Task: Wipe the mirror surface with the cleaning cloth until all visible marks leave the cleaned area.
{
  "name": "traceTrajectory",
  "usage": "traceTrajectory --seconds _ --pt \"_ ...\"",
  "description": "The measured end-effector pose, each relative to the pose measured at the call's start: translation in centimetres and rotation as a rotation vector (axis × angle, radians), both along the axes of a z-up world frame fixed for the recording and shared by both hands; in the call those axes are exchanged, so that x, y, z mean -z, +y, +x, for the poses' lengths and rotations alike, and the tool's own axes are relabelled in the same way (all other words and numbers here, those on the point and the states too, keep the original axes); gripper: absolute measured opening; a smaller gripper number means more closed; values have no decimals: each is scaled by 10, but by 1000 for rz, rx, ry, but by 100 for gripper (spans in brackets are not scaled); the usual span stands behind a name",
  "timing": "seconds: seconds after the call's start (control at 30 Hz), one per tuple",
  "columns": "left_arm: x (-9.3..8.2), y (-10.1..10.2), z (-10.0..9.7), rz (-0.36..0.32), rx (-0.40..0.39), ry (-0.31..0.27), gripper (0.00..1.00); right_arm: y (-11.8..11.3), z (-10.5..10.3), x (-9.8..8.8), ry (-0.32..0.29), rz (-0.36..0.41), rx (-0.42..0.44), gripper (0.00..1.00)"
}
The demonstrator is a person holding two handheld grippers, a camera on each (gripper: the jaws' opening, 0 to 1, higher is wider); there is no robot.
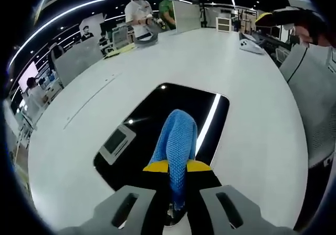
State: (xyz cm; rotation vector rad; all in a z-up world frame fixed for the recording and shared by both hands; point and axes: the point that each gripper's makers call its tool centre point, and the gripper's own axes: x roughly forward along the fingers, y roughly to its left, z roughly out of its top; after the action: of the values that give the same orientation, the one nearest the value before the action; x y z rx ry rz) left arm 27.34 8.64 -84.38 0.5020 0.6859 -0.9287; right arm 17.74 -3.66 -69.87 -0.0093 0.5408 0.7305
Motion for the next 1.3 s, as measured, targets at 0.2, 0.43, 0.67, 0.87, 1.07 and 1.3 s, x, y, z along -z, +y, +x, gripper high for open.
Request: traceTrajectory --seconds 0.2,0.43,0.67,0.87,1.07,1.3 --pt "0 -4 -1 4 18 2 6 -2 0 0 1 8 9 95" --pt "0 -8 -2 1 26 9 6 -4 0 1 3 10 12 95" --pt "0 -13 -3 -8 30 19 6 -5 2 1 1 15 14 95" --pt "0 -17 -3 -11 37 22 6 -8 3 2 3 18 20 95" --pt "0 -23 -4 -18 42 30 6 -9 3 4 8 24 22 95" --pt "0 -30 -5 -23 46 33 6 -8 3 6 11 30 20 95"
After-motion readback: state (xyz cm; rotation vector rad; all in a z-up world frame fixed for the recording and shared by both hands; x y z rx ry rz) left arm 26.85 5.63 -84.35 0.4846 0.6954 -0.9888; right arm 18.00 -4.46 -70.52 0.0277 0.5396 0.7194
